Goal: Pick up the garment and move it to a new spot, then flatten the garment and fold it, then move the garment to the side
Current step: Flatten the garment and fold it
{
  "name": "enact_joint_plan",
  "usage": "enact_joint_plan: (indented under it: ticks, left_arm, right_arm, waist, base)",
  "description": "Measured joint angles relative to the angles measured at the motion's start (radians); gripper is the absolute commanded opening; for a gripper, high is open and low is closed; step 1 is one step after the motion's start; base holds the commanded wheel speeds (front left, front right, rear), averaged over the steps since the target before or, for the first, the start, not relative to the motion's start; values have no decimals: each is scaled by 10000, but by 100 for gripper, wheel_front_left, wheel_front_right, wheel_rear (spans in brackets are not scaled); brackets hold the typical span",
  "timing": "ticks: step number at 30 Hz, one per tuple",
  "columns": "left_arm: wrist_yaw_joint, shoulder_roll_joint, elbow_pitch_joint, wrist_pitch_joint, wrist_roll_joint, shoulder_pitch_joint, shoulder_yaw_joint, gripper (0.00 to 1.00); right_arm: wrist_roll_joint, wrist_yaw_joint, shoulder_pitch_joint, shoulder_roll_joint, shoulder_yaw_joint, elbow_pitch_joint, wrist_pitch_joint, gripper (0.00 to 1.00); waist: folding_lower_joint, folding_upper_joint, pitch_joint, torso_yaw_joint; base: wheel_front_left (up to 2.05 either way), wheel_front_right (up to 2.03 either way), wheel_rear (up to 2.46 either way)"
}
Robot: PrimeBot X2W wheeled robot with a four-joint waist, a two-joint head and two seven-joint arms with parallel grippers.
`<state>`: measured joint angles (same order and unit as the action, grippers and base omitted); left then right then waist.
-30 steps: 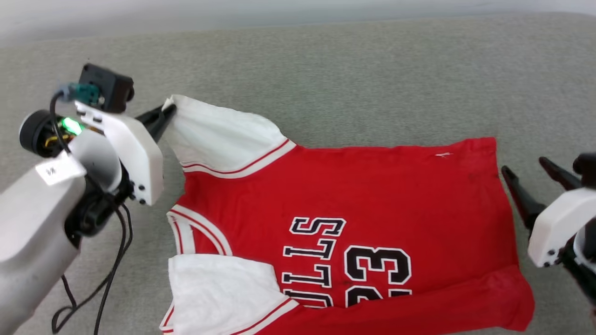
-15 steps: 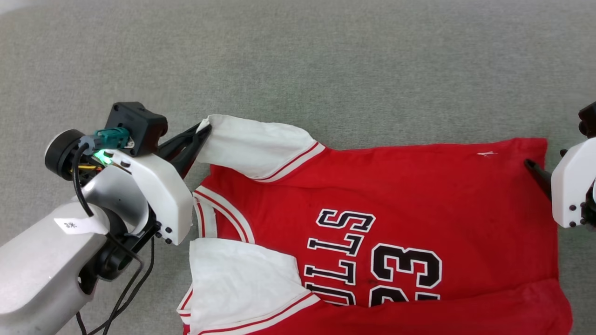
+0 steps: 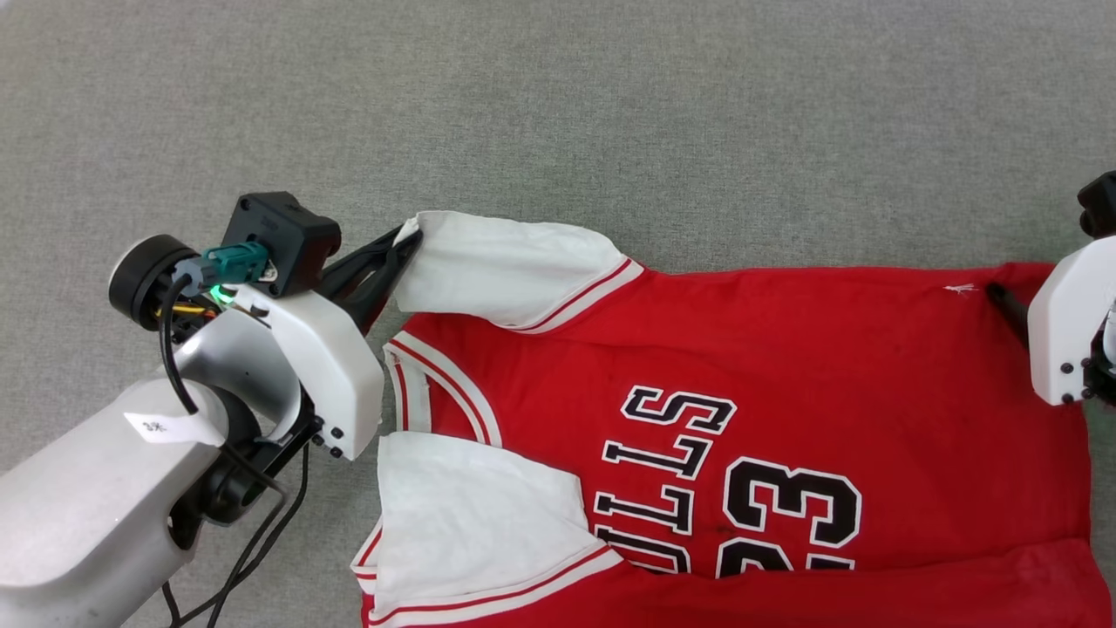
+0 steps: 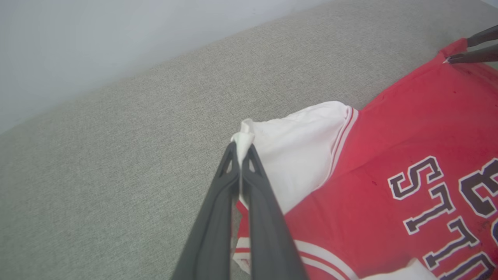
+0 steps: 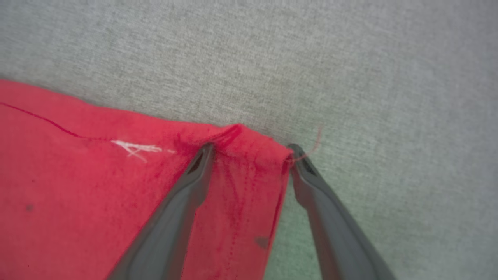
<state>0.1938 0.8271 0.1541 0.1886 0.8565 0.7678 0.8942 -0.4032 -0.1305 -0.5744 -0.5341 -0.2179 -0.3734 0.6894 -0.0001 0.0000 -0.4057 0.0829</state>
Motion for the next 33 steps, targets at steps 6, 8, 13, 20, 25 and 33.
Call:
enact_joint_plan:
  ticks: [6,8,13,20,25,33]
  left_arm:
    - [-2,-140,-349,-199,17,-12,19,0]
    - [2,-173,-499,-305,58,-60,2,0]
    - [44,-188,-757,-543,198,-333,-6,0]
    - [272,-117,-851,-828,405,-1014,21,0]
    - [518,-100,-696,-984,560,-1569,92,0]
    - [922,-98,-355,-1231,727,-2481,288,0]
  right_arm:
    - [-224,-10,-136,111,-161,-635,-826,0]
    - [-439,-10,-138,205,-82,-849,-1131,0]
    - [-740,-10,-47,341,33,-1172,-1720,0]
    - [-1450,-8,585,456,527,-1266,-2313,0]
    - [-1662,-10,1311,627,857,-1039,-2556,0]
    - [-1854,-8,2607,750,1498,-401,-2736,0]
  waist:
    - [1,0,137,0]
    - [1,0,255,-24]
    - [1,0,667,-126]
    - [0,0,1536,-350]
    - [0,1,2045,-482]
    - [0,0,2673,-510]
  base:
    - [0,0,0]
    - [0,0,0]
    - [0,0,0]
    - [0,0,0]
    - [0,0,0]
    - [0,0,0]
